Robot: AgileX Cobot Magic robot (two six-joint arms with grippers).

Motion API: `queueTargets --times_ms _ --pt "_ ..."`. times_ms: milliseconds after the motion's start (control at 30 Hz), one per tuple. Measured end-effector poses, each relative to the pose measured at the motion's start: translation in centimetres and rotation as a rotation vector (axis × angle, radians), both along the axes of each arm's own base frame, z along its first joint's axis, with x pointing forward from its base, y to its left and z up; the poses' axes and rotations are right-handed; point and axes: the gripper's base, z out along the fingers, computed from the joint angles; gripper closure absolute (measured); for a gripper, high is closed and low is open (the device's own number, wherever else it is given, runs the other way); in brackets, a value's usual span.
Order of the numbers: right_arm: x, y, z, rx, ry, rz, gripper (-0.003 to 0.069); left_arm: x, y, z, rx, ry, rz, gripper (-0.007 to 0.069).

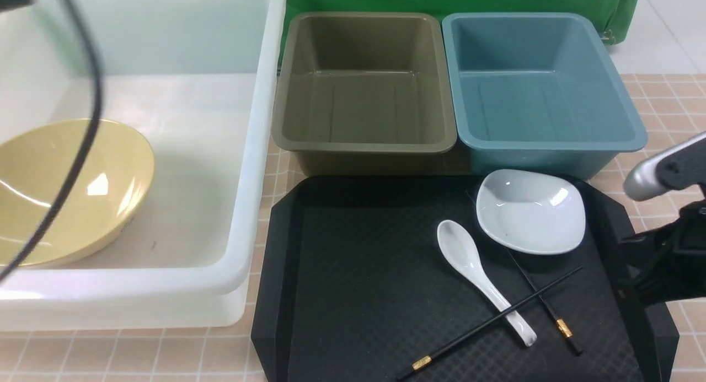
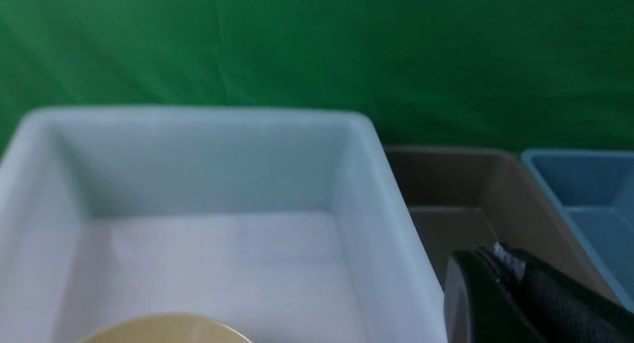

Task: On brown table put chopsticks spoon bowls plates into blue grey white boxes.
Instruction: 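Reach for and grasp the small white dish on the black tray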

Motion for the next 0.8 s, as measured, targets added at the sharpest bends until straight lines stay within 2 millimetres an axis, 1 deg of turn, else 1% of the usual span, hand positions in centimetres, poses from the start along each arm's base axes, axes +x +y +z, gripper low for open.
queueTargets --times_ms 67,100,133,200,233,333,367,400,433,467,533,600,733,800 --pt "1.2 0.4 -0.2 -0.017 0.054 -0.003 0.0568 -2.7 0.3 -1.4 0.044 -0.051 0.007 0.0630" --pt "1.7 0.5 -0.2 -0.025 0.076 -0.004 0.0564 -3.8 0.4 -2.4 0.065 -0.063 0.013 0.0630" --pt "2.2 0.6 -0.5 -0.029 0.099 -0.008 0.0561 -4.7 0.5 -3.0 0.083 -0.082 0.018 0.0630" --pt "3.7 0.9 -0.5 -0.025 0.148 -0.038 0.0538 -6.1 0.7 -5.8 0.133 -0.074 0.029 0.0630" --pt "4.5 0.9 -0.6 -0.018 0.172 -0.063 0.0514 -7.0 0.9 -7.1 0.160 -0.076 0.039 0.0630" --pt "6.9 0.3 -0.6 0.032 0.186 -0.135 0.0447 -8.4 1.2 -11.1 0.149 -0.028 0.062 0.0630" --pt "7.3 0.0 -0.7 0.041 0.190 -0.152 0.0423 -8.5 1.3 -11.9 0.143 -0.007 0.067 0.0630" --pt "7.7 -0.2 -0.9 0.053 0.196 -0.169 0.0405 -8.7 1.3 -12.1 0.134 -0.003 0.070 0.0630" --pt "8.6 -0.7 -1.2 0.084 0.209 -0.208 0.0363 -9.0 1.4 -13.4 0.114 0.036 0.082 0.0630" --pt "9.1 -1.0 -1.7 0.106 0.226 -0.236 0.0335 -9.1 1.5 -14.4 0.108 0.071 0.092 0.0630" --pt "9.8 -1.6 -2.8 0.156 0.271 -0.290 0.0291 -9.2 1.6 -15.3 0.106 0.104 0.102 0.0630" --pt "10.3 -2.0 -3.8 0.205 0.314 -0.325 0.0263 -9.2 1.6 -15.3 0.106 0.102 0.105 0.0630" --pt "11.1 -2.0 -5.5 0.303 0.373 -0.365 0.0243 -9.1 1.6 -15.0 0.106 0.054 0.104 0.0630" --pt "11.5 -1.9 -6.0 0.329 0.373 -0.374 0.0242 -9.0 1.6 -15.0 0.106 0.049 0.104 0.0630"
